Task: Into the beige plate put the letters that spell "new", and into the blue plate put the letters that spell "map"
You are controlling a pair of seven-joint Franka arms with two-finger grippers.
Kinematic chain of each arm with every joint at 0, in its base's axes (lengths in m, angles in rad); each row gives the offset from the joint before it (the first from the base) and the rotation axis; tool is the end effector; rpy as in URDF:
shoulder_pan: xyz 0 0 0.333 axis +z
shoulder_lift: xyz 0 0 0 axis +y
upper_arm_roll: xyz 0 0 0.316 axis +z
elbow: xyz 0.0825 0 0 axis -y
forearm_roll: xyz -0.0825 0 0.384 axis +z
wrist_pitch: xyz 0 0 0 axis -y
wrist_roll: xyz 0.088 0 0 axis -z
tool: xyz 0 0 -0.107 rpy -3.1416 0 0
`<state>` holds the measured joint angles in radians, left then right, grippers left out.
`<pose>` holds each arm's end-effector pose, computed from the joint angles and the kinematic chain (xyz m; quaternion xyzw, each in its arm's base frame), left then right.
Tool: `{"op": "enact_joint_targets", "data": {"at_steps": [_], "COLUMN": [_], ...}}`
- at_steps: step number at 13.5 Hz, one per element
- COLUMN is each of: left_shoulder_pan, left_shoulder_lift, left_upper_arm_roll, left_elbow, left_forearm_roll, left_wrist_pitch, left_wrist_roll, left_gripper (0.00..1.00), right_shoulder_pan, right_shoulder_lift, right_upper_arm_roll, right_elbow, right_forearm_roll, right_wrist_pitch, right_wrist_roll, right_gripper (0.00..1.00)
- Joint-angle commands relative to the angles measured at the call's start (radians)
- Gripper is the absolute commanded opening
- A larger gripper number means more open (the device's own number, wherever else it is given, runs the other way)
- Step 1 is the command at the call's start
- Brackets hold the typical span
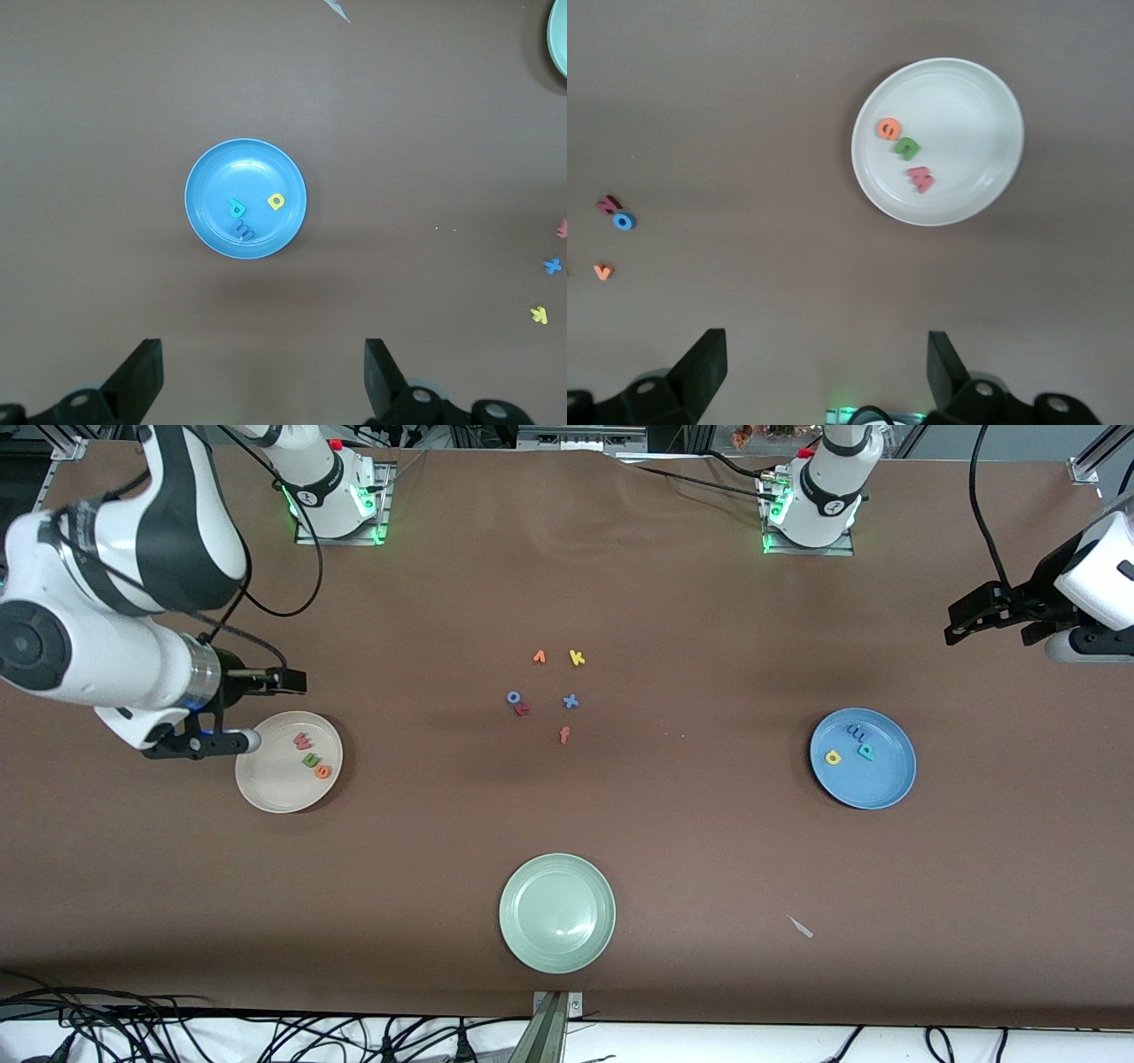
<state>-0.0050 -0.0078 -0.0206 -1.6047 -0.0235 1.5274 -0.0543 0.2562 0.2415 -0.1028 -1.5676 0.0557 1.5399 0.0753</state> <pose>0.5462 -0.0166 0.6093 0.9992 0.0142 -0.0352 0.0103 0.5956 0.1038 0.4838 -0.9903 -0.0357 0.1344 0.0000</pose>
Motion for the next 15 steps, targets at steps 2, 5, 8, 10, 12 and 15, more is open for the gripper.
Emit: {"op": "enact_joint_targets", "data": {"at_steps": [2, 5, 8, 10, 12, 15], "left_shoulder_pan": [-0.004, -0.004, -0.004, -0.004, -0.004, -0.004], "left_shoulder_lift": [0.008, 0.008, 0.008, 0.008, 0.008, 0.008], "left_upper_arm_roll": [-0.002, -0.002, -0.002, -0.002, -0.002, -0.002], "left_elbow": [0.026, 0.026, 0.026, 0.026, 0.026, 0.026], "left_forearm_roll": [0.027, 0.027, 0.027, 0.027, 0.027, 0.027], "left_wrist_pitch": [-0.019, -0.019, -0.019, -0.019, -0.019, -0.019], "left_wrist_roll": [-0.004, -0.004, -0.004, -0.004, -0.004, -0.004], "left_gripper": [1.0, 1.0, 1.0, 1.0, 1.0, 1.0], "right_shoulder_pan": [-0.174, -0.201, -0.221, -0.222, -0.222, -0.319], "right_shoulder_lift": [-0.235, -0.304, -0.315, -0.329, -0.332, -0.335], "right_upper_arm_roll": [0.122, 0.133, 0.129, 0.129, 0.132, 0.23], "right_elbow": [-0.216, -0.229, -0.207, -0.2, -0.183, -0.166], "right_forearm_roll": [-0.025, -0.025, -0.028, -0.031, -0.033, -0.024], "right_wrist_pitch": [0.072, 0.045, 0.029, 0.005, -0.009, -0.029], "right_wrist_roll": [-0.017, -0.017, -0.067, -0.059, -0.058, -0.055], "right_gripper": [1.0, 1.0, 1.0, 1.0, 1.0, 1.0]}}
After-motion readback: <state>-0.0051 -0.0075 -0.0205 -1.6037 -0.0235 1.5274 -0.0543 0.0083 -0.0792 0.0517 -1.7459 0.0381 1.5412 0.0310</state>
